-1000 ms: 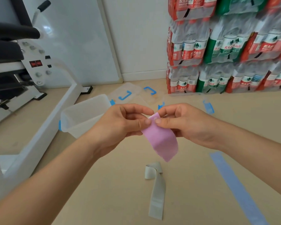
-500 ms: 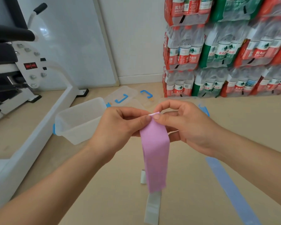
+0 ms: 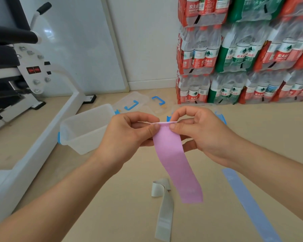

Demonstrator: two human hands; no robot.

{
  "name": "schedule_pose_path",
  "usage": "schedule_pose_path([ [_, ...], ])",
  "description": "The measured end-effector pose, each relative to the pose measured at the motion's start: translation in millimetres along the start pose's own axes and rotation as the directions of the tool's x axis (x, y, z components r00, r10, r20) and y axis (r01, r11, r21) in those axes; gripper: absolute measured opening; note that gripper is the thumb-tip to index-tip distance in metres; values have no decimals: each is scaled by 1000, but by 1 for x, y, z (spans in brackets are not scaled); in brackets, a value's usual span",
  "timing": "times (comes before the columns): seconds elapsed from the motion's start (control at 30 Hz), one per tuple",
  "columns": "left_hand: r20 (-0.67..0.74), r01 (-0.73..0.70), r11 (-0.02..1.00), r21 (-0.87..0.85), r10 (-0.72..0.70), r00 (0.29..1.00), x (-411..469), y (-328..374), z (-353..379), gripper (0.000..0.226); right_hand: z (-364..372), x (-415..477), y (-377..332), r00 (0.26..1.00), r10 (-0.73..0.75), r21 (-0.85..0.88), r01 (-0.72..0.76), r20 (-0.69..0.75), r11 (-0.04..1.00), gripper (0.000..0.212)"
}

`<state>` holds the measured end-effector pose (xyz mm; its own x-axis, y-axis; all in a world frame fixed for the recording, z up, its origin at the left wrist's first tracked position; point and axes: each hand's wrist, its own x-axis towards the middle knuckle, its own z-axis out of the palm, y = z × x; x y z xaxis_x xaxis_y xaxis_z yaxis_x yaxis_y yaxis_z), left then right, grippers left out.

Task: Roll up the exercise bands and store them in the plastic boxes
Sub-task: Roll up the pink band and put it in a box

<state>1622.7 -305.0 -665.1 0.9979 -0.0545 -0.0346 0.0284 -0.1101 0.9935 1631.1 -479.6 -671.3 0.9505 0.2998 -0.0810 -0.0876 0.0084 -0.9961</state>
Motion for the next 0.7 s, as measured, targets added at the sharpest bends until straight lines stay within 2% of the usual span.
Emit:
schedule_pose_path([
  [0.3,3,-93,995,-32,93,996,-2,2,5,27,-4,-1,-3,996,62,135,-70,67,988,19],
  [0.43,16,-76,996,-46,77,997,-2,1,4,33,-5,1,-2,995,68,172,-80,70,982,21],
  [0.5,33,-51,997,-64,53,998,0,0,2,29,-5,2,-1,995,67,175,-78,69,981,21],
  [0.6,48,-27,992,-120,33,998,-1,0,1,4,-5,2,-2,996,60,173,-71,66,982,22],
  [0.7,19,-38,994,-105,41,999,0,-2,1,5,-5,1,-5,995,55,203,-71,83,977,16],
])
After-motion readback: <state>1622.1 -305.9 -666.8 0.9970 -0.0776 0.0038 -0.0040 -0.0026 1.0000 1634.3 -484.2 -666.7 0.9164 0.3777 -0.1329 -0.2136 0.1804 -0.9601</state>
